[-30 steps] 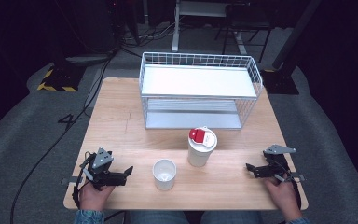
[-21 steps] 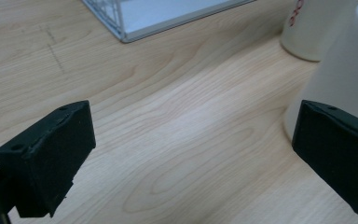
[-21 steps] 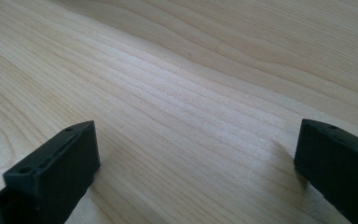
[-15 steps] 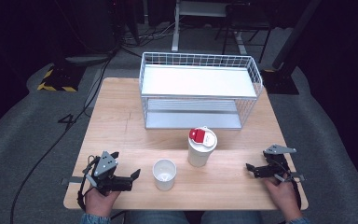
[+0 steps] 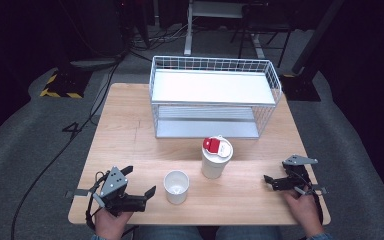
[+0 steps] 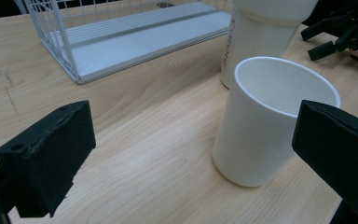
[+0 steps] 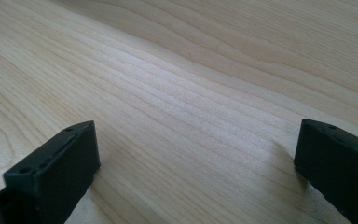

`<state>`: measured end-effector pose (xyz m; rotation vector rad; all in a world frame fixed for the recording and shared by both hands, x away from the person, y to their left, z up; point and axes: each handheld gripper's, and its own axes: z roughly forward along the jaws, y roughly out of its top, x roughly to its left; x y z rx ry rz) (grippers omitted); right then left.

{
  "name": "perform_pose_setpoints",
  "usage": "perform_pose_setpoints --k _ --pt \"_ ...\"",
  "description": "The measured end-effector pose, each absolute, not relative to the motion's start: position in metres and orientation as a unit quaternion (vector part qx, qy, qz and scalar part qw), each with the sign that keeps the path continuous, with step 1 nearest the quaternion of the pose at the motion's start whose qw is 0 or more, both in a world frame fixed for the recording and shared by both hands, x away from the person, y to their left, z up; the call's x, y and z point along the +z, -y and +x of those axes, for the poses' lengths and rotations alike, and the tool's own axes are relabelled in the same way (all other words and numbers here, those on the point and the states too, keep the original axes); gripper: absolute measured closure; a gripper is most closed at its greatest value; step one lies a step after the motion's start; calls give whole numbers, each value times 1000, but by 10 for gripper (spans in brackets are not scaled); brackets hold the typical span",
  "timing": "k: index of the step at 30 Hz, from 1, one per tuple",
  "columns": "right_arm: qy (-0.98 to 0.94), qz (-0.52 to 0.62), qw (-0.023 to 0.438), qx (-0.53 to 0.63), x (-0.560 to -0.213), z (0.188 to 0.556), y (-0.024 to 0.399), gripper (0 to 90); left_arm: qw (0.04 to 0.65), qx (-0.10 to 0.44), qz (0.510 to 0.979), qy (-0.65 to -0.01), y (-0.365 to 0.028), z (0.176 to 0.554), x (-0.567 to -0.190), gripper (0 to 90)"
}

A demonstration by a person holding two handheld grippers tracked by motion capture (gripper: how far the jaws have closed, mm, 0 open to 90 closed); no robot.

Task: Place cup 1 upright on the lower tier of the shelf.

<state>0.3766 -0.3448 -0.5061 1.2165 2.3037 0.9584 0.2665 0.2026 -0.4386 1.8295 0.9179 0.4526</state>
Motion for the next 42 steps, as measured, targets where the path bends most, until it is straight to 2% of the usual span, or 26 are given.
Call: perform_pose_setpoints --k 13,25,42 --pt "-816 431 182 340 -506 377 345 2 530 173 757 -341 -173 251 -442 0" --pt "-816 431 183 339 -506 376 345 5 550 156 757 -316 -153 258 -457 0" --pt "-816 431 183 339 -506 376 345 5 536 128 766 -332 -138 276 -477 0"
